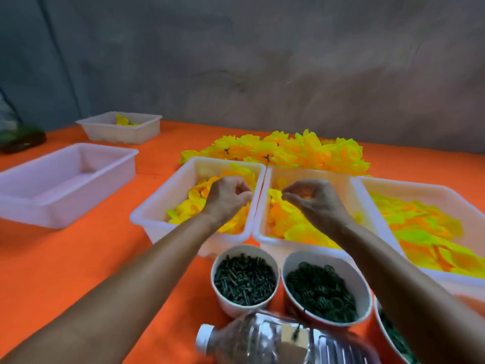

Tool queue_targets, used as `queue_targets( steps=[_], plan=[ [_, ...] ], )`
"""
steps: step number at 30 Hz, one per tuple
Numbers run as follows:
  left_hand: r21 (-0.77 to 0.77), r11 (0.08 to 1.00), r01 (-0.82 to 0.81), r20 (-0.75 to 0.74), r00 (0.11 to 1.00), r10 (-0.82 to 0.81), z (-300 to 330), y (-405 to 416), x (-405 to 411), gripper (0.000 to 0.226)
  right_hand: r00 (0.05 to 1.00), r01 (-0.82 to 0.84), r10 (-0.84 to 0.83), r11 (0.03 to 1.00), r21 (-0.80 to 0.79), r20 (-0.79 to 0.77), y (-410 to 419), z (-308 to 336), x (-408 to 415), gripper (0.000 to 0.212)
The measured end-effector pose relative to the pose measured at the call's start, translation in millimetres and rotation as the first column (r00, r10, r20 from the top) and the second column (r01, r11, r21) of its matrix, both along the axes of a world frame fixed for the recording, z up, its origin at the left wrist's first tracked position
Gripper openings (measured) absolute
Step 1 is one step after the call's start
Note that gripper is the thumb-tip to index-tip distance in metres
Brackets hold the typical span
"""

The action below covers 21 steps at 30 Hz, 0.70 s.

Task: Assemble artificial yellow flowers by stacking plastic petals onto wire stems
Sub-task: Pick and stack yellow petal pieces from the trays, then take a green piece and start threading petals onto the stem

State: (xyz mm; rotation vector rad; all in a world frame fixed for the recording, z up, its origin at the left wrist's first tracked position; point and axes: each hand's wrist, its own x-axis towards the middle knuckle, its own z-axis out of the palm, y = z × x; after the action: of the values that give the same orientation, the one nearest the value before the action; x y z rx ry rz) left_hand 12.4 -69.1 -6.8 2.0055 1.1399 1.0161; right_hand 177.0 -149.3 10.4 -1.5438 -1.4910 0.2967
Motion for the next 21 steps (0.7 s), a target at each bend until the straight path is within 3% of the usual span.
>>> queue_targets(
  steps=[8, 12, 16, 18, 21],
  plan=[
    [0.087, 0.994, 0.062, -0.145, 0.988, -0.049, -18.4, -28.3, -47.0, 0.003, 0.972, -0.232, 0.221, 0.960, -0.160, -0.081, -18.6, -7.3, -44.8, 0.008],
    [0.155, 0.986, 0.063, -0.104, 0.993, -0.047, -24.1, -52.8, -51.1, 0.003, 0.923, -0.277, 0.340, 0.911, -0.305, 0.179, -35.9, -13.5, -60.7, 0.012],
    [0.288, 0.957, 0.025, -0.134, 0.991, 0.014, -29.2, -70.4, -52.9, 0.004, 0.742, -0.260, 0.458, 0.870, -0.419, 0.489, -44.3, -22.0, -78.8, 0.014],
    [0.307, 0.952, 0.006, -0.128, 0.991, 0.035, -30.0, -77.3, -54.6, 0.006, 0.662, -0.227, 0.488, 0.854, -0.468, 0.568, -44.4, -25.2, -85.4, 0.019],
    [0.277, 0.961, -0.018, -0.115, 0.992, 0.052, -32.0, -83.7, -58.2, 0.007, 0.645, -0.168, 0.471, 0.856, -0.489, 0.602, -40.5, -29.3, -90.4, 0.028]
  ],
)
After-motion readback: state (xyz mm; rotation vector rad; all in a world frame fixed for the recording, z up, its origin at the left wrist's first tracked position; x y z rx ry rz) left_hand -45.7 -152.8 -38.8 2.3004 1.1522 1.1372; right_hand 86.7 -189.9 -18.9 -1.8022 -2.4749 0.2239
